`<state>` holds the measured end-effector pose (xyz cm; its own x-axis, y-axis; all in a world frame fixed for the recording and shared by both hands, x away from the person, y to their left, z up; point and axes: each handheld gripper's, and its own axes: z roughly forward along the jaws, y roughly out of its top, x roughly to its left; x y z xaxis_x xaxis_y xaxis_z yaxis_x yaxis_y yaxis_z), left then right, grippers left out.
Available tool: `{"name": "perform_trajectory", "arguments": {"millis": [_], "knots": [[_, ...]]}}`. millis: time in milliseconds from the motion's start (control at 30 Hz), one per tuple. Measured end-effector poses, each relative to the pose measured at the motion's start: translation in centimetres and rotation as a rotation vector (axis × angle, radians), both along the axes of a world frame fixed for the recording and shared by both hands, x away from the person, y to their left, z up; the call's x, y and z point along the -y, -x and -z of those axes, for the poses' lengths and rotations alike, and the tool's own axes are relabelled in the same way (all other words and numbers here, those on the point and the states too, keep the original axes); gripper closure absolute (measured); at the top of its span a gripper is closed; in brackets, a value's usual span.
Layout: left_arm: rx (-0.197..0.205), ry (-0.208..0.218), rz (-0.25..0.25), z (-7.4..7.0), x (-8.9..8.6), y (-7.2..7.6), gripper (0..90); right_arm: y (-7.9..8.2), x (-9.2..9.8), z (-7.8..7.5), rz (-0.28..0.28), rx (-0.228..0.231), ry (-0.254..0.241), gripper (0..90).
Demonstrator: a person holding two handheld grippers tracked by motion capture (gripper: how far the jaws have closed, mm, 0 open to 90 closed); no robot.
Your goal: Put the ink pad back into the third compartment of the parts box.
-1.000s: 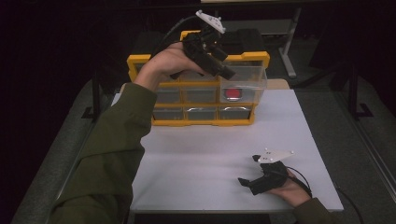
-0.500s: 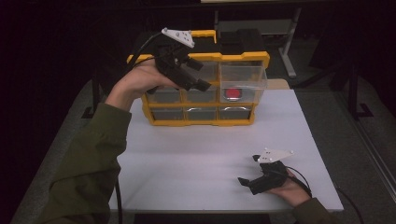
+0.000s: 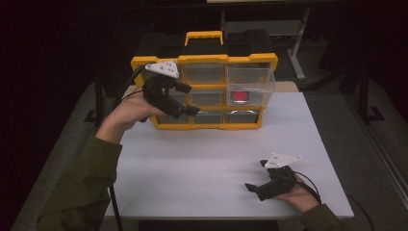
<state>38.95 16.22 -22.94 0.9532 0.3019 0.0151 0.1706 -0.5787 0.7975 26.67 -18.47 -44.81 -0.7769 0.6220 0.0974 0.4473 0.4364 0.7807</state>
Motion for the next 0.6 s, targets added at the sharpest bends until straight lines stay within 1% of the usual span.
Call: {"name": "perform_trajectory", "arguments": {"millis": [167, 267, 367, 400, 533, 600], "knots": [[0.008, -0.002, -0.017, 2.1, -1.2, 1.0, 11.2, 0.0, 0.0, 0.0, -0.002, -0.001, 0.002, 0.0], [0.009, 0.001, -0.04, 3.5, -1.9, 1.6, 9.8, 0.0, 0.0, 0.0, 0.0, -0.002, 0.002, 0.0], [0.018, 0.005, -0.06, 4.9, -2.6, 2.2, 8.9, 0.0, -0.1, 0.1, -0.001, -0.002, 0.003, 0.0], [0.028, 0.003, -0.064, 5.3, -2.9, 2.4, 8.8, 0.0, -0.1, 0.1, -0.001, -0.001, 0.004, 0.0], [0.015, 0.027, -0.088, 7.3, -4.0, 3.3, 8.0, 0.0, -0.1, 0.1, -0.001, -0.001, 0.005, 0.0], [0.015, 0.026, -0.105, 8.3, -4.5, 3.7, 7.3, -0.1, -0.1, 0.1, 0.0, -0.003, 0.005, 0.0]]}}
